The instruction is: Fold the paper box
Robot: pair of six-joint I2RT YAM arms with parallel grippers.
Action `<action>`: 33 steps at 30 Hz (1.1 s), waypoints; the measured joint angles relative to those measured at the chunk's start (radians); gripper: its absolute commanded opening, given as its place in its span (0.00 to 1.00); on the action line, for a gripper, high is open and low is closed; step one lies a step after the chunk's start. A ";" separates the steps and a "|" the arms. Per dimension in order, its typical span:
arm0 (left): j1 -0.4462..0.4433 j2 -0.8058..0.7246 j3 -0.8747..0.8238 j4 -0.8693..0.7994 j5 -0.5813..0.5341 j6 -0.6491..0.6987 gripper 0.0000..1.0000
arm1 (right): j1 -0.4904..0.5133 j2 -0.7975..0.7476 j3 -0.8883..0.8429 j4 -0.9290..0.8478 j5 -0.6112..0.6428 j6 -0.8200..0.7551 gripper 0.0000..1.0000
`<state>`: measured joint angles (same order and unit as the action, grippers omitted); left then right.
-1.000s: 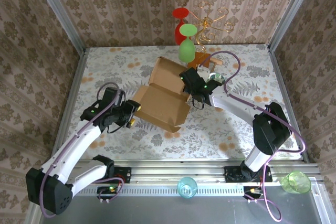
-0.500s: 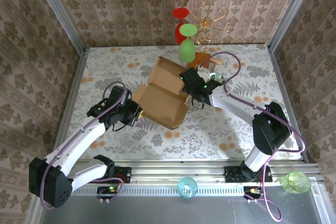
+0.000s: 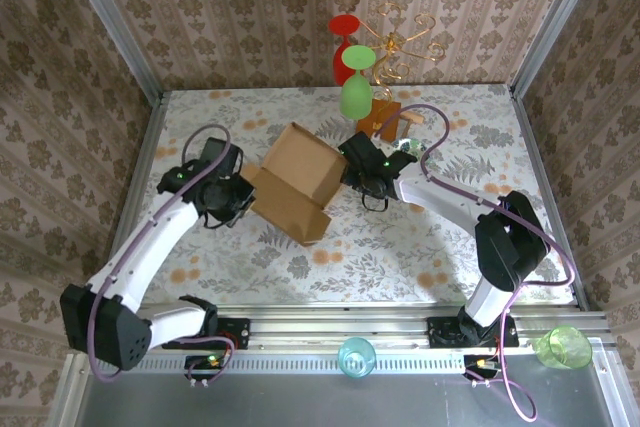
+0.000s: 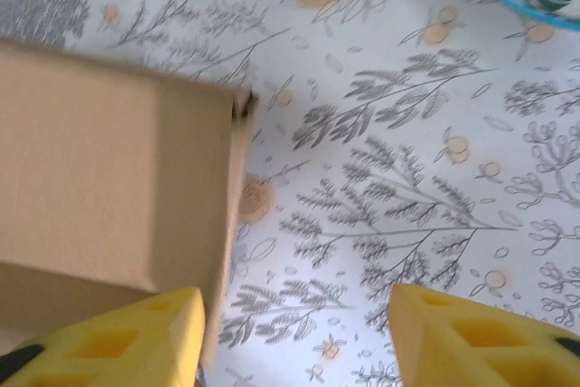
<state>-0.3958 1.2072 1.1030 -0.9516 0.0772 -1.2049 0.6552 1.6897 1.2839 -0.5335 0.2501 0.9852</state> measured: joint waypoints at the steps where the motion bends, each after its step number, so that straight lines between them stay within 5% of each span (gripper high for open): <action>1: 0.016 0.017 0.021 -0.019 -0.003 0.043 0.00 | 0.001 -0.003 0.004 -0.005 -0.021 -0.013 0.60; 12: 0.059 0.351 0.407 -0.249 -0.119 0.689 0.00 | 0.010 -0.188 -0.061 0.149 -0.257 -0.338 0.55; 21: -0.083 0.483 0.614 -0.274 -0.327 1.045 0.00 | -0.035 -0.232 -0.193 0.470 -0.449 -0.751 0.57; 26: -0.159 0.522 0.717 -0.269 -0.360 1.221 0.00 | -0.106 -0.187 -0.187 0.651 -0.527 -0.912 0.62; 33: -0.172 0.532 0.749 -0.267 -0.350 1.388 0.00 | -0.125 -0.055 -0.069 0.662 -0.605 -1.098 0.61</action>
<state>-0.5682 1.7393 1.8523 -1.2186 -0.2729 0.1833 0.5301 1.6344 1.2144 0.1287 -0.3546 -0.1123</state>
